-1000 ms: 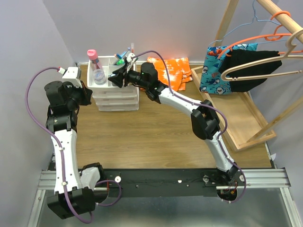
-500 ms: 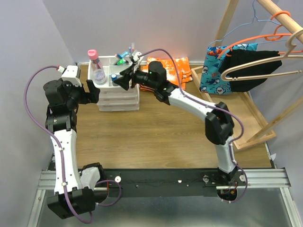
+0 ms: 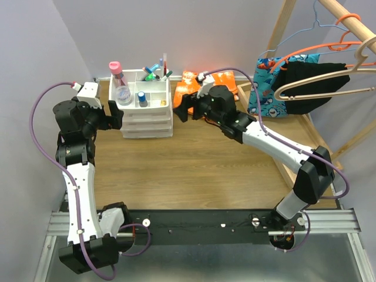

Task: Sort the stationery into containers
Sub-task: Reset both arms

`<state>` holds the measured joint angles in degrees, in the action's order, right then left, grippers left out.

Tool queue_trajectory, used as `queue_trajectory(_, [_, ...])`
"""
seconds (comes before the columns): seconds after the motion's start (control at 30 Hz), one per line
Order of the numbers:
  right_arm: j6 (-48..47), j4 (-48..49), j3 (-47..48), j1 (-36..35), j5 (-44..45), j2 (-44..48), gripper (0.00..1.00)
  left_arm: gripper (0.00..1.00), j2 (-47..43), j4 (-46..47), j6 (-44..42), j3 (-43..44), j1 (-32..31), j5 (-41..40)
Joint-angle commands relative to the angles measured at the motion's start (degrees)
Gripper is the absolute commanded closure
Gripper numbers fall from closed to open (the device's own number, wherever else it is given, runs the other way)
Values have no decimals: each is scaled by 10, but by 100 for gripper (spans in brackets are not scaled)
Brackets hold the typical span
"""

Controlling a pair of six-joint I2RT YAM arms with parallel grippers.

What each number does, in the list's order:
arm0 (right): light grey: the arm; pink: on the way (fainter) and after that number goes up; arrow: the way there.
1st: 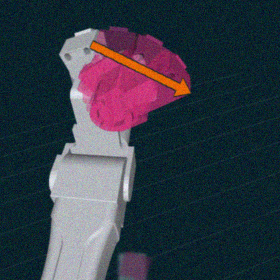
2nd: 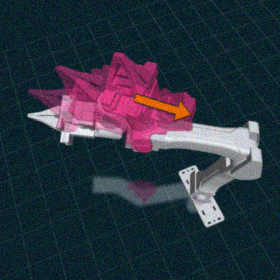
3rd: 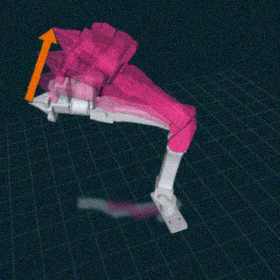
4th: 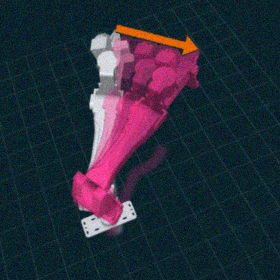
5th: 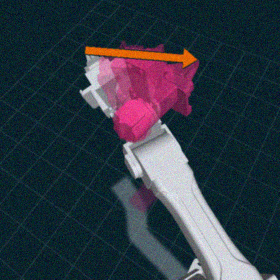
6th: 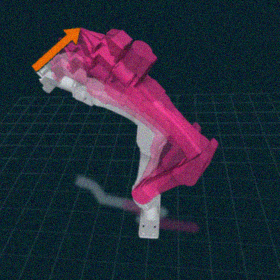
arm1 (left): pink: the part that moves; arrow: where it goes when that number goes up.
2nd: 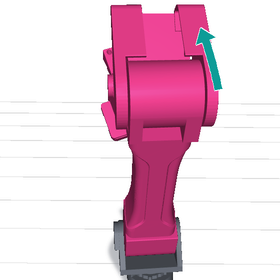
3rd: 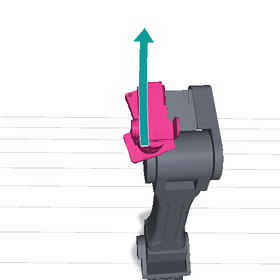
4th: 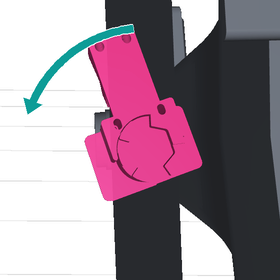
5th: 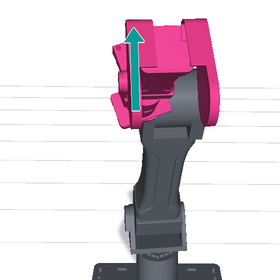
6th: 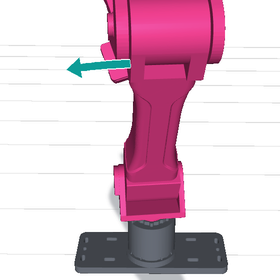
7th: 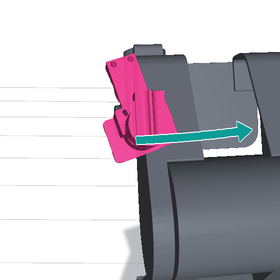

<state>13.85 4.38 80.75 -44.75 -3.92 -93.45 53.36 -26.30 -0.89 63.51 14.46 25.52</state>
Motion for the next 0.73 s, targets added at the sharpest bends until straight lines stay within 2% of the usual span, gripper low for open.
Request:
queue_trajectory(0.0, [74, -200, -66, 62, 168, 20, 2, 1, -7, -20, -31, 0, -14, -10])
queue_trajectory(0.1, [71, -233, -93, 67, 239, 46, 0, 1, -12, -22, -32, -14, -19, -23])
queue_trajectory(0.23, [69, -254, -118, 68, 254, 81, 0, 1, -24, -23, -32, -34, -25, -36])
queue_trajectory(0.47, [65, -285, -150, 68, 229, 133, 0, 1, -33, -25, -32, -61, -26, -31])
queue_trajectory(0.7, [66, -257, -169, 68, 211, 150, 0, 1, -29, -16, -28, -72, -26, -28])
